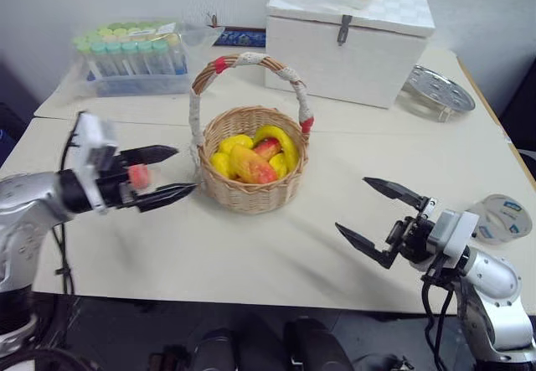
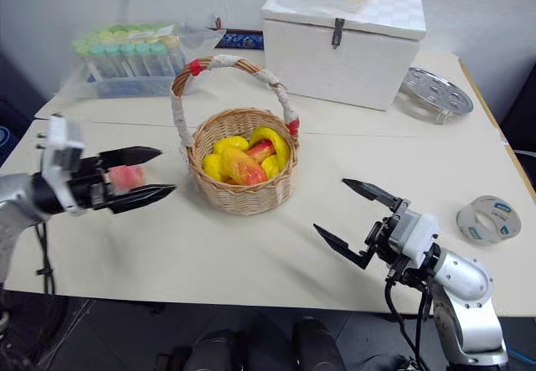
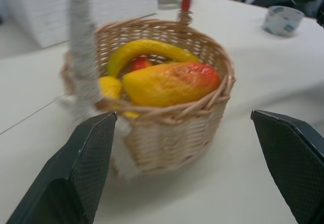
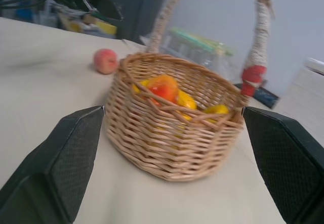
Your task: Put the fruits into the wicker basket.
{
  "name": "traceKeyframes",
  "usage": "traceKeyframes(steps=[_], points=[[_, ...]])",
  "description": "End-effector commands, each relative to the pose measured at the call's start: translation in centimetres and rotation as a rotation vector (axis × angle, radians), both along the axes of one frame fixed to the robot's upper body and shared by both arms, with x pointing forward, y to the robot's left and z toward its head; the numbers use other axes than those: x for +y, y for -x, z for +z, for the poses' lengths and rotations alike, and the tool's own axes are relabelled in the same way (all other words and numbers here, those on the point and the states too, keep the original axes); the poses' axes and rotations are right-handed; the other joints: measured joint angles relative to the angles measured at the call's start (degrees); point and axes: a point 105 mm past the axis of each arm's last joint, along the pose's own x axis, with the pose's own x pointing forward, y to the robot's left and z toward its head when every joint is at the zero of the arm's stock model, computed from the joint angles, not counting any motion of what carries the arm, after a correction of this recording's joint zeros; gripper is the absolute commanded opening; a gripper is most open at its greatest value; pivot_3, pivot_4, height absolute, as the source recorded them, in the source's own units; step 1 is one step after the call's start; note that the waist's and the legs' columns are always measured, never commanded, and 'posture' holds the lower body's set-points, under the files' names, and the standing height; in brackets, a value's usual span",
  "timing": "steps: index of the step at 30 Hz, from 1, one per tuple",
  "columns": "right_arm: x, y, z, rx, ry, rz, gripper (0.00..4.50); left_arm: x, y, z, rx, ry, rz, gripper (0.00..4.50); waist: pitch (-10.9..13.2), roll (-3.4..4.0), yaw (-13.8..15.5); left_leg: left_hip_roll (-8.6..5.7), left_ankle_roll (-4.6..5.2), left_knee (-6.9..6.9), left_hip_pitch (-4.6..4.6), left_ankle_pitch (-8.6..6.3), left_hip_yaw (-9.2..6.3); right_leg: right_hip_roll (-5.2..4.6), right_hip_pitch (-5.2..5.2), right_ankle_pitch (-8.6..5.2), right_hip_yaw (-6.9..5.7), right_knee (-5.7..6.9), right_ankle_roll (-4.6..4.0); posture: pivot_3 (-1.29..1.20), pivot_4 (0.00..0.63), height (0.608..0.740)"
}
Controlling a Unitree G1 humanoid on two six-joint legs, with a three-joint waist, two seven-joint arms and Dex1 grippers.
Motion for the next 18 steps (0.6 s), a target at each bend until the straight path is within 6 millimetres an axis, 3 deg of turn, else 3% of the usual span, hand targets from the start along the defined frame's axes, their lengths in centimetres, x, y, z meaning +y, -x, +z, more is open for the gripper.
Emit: traceKeyframes(steps=[1,8,11,14,18], points=[[1.1,0.8,-0.2,-0.022,0.014,0.117,4.50,8.0,1.6,-1.4,-0.008,0.035,0.348,4.45,0.01,0.01,-0.64,0.01,0.00,-0.07,0.03,0.00,0.03,0.00,-0.01,0.00,0.01,0.00,-0.01,0.00,0.150,0.740],[2.4,1.1,-0.4,-0.040,-0.009,0.196,4.50,16.1,7.4,-7.1,0.056,0.037,0.764,4.45,-0.12,-0.21,-0.72,-0.02,0.17,-0.07,-0.03,-0.12,-0.09,-0.19,0.04,-0.02,-0.15,-0.12,-0.04,0.00,0.150,0.740],[2.5,1.1,-0.5,-0.048,-0.006,0.205,4.50,16.7,8.1,-7.9,0.058,0.025,0.819,4.45,-0.28,-0.47,-0.34,-0.03,0.18,-0.09,-0.03,-0.16,-0.20,-0.22,0.09,-0.02,-0.26,-0.15,-0.05,0.00,0.150,0.740],[2.5,0.9,-0.6,-0.048,-0.006,0.203,4.50,16.7,7.4,-7.6,0.043,0.052,0.832,4.45,-0.32,-0.54,0.35,-0.03,0.23,-0.10,0.02,-0.20,-0.27,-0.24,0.20,0.01,-0.36,-0.23,-0.10,0.00,0.150,0.740],[2.5,0.8,-0.8,-0.044,-0.002,0.200,4.50,12.6,3.5,-6.0,0.030,0.051,0.639,4.45,-0.32,-0.53,0.58,-0.03,0.34,-0.11,0.11,-0.29,-0.45,-0.28,0.45,0.03,-0.55,-0.38,-0.14,0.00,0.150,0.740]])
